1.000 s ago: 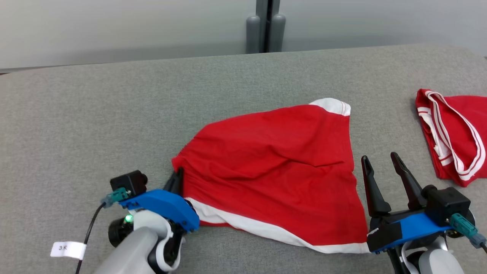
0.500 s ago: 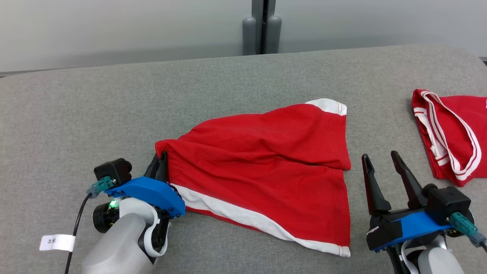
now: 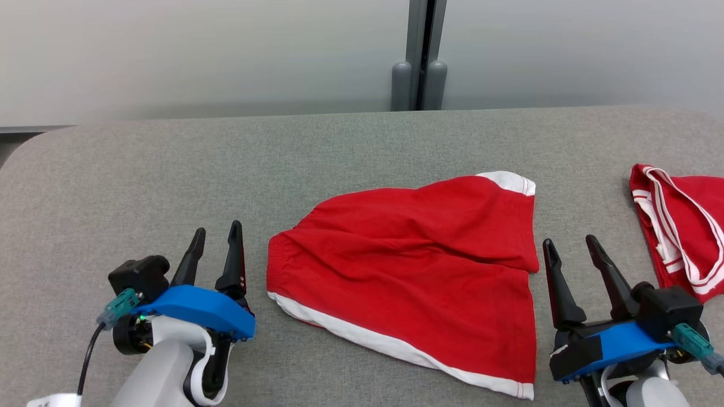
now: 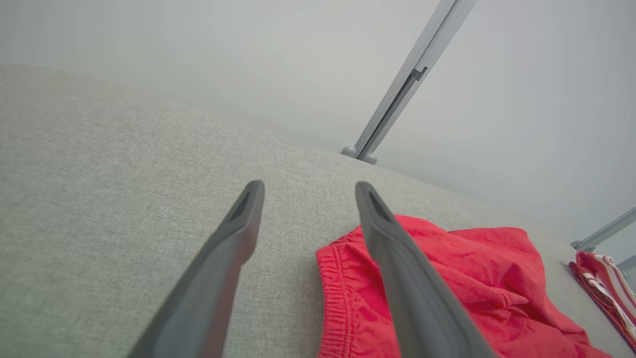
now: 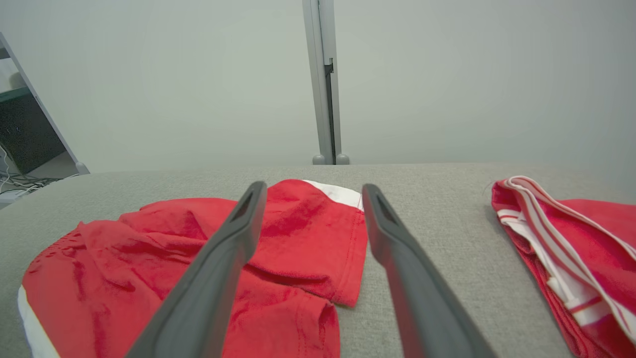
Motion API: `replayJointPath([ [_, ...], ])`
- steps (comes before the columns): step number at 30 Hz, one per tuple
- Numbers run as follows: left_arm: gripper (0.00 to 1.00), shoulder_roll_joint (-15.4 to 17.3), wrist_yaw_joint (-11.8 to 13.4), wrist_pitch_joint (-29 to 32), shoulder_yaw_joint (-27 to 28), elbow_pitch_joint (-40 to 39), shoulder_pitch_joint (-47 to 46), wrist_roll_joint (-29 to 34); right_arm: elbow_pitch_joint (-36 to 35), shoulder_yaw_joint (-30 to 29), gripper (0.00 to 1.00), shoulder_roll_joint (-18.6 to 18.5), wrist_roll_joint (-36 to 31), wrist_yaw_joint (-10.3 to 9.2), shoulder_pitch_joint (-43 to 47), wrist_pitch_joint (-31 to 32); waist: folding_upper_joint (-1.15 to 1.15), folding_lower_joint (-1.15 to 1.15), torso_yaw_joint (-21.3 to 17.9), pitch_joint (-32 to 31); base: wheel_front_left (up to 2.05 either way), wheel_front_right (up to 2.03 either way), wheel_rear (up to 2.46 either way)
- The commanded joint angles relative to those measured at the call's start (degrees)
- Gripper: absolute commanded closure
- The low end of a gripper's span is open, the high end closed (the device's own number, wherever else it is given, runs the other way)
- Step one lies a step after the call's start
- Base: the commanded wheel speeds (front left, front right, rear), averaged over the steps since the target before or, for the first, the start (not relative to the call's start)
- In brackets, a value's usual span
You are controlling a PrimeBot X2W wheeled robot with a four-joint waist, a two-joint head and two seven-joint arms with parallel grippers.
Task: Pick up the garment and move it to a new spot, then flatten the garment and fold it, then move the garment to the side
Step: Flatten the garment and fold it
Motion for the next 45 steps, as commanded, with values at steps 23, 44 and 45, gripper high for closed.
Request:
replayJointPath([
  [23, 0.00, 0.16, -1.90, -0.24, 17.90, -17.27, 20.01, 22.58, 0.49, -4.92, 0.00, -0.10, 2.31, 0.00, 7.53, 0.89, 0.00, 0.00, -0.53, -6.42, 0.00, 0.00, 0.00],
  [44, 0.00, -1.07, -3.45, -0.25, 20.12, -15.44, 22.37, 24.51, -0.06, -3.41, 0.00, -0.09, 3.20, 0.00, 9.01, 2.23, 0.00, 0.00, -0.63, -7.01, 0.00, 0.00, 0.00],
  [45, 0.00, -1.10, -3.50, -0.25, 20.11, -15.38, 22.30, 24.59, -0.13, -3.35, 0.00, -0.09, 3.15, 0.00, 9.05, 2.25, 0.00, 0.00, -0.66, -6.96, 0.00, 0.00, 0.00],
])
